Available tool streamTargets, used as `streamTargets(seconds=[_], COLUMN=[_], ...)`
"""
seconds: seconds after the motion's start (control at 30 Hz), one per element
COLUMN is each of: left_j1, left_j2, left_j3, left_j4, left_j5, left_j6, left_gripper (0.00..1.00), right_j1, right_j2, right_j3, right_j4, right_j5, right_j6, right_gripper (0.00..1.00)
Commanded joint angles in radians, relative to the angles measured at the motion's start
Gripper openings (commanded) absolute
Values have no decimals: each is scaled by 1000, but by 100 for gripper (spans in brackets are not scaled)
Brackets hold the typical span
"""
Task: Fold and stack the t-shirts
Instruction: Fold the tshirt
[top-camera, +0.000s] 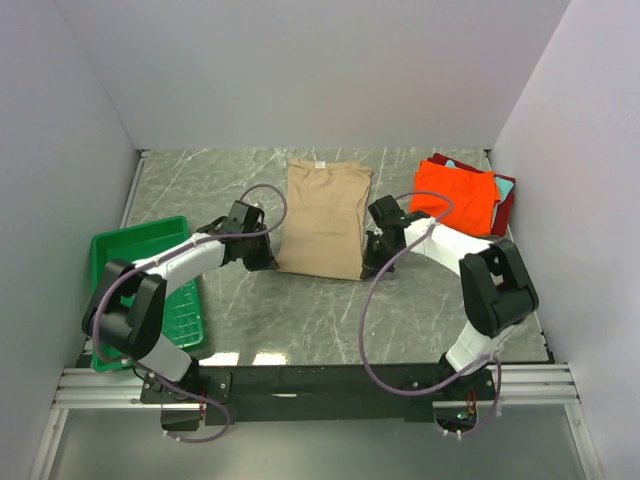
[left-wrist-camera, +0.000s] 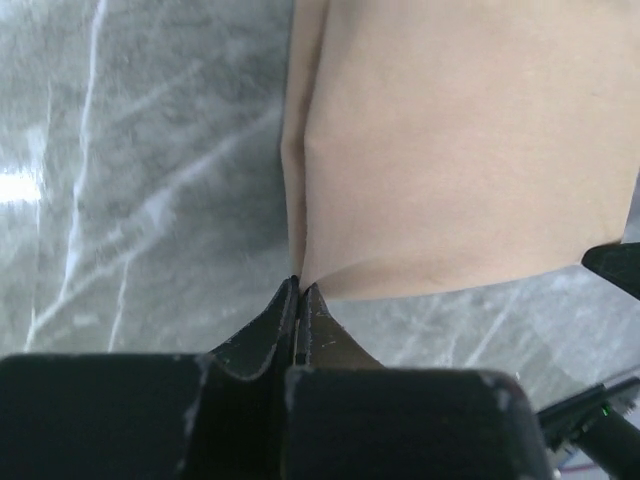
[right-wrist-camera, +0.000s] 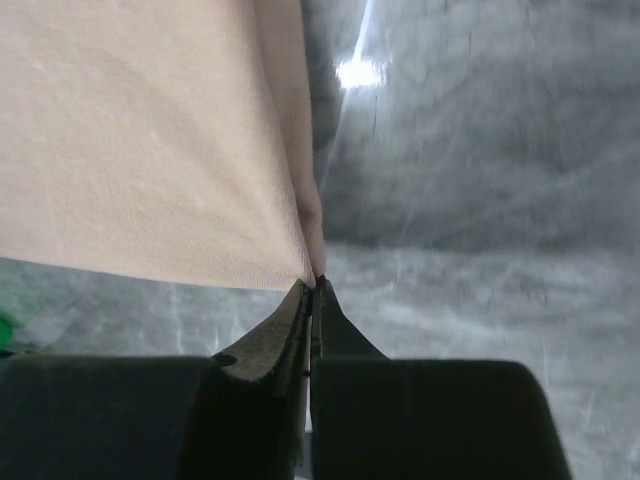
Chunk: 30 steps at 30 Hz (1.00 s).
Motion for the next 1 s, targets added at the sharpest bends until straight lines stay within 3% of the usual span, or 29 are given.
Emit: streamTargets(seconds=[0.0,0.3,0.63,0.97], left_j1=[2,-1,-6,-2], left_j2=[-84,-228,-408,-236], left_j3=[43,45,135,301], left_j4=[-100,-314,-527,-409], left_j5=[-16,-1,76,96], left_j6=[28,49,-12,-2], left_gripper=[0,0,0,0], right_j1=[9,73,231,153], right_j2=[-107,-317,-492,-454], right_j3=[-2,-3,67,168], right_j4=[-125,-306,-491,-447], right_j5=[52,80,101,173], right_j6=[-11,18,171,173], right_gripper=[0,0,0,0])
